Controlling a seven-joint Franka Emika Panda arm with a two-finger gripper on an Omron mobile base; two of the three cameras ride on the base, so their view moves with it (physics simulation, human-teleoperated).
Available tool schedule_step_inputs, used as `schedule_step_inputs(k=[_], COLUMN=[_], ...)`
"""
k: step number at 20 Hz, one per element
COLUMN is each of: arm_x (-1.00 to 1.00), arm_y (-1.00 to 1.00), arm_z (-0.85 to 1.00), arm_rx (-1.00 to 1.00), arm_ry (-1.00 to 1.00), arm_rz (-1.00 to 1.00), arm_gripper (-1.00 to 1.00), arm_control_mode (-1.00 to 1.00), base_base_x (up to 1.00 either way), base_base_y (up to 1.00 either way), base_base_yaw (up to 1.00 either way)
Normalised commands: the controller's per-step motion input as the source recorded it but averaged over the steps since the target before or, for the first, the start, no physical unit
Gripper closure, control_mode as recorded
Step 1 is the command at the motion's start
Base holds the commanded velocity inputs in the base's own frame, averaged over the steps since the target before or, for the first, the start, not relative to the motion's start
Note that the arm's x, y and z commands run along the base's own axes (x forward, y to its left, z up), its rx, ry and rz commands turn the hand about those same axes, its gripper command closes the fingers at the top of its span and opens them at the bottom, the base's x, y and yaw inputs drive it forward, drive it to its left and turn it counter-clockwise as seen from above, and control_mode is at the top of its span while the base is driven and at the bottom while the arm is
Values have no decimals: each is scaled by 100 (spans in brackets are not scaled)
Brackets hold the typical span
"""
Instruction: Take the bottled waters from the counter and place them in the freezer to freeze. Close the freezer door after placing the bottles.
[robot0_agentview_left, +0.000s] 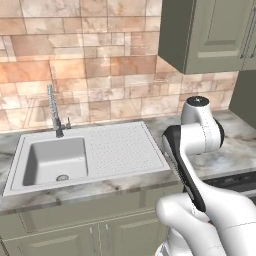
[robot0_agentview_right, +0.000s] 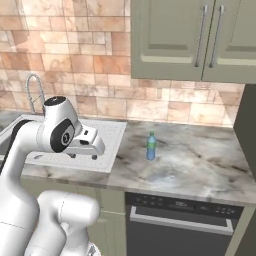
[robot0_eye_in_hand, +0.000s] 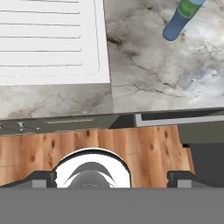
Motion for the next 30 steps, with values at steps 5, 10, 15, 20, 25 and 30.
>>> schedule_step_inputs(k=[5, 10, 15, 20, 25, 30], arm_x=[0, 0, 0, 0, 0, 0], arm_y=[0, 0, 0, 0, 0, 0], arm_z=[0, 0, 0, 0, 0, 0], arm_rx=[0, 0, 0, 0, 0, 0], arm_ry=[0, 0, 0, 0, 0, 0], arm_rz=[0, 0, 0, 0, 0, 0], arm_gripper=[-100, -100, -100, -100, -100, -100], arm_control_mode=[100, 100, 100, 100, 100, 100], base_base_x=[0, 0, 0, 0, 0, 0], base_base_y=[-21, -24, -24, -24, -24, -24], base_base_yaw=[0, 0, 0, 0, 0, 0])
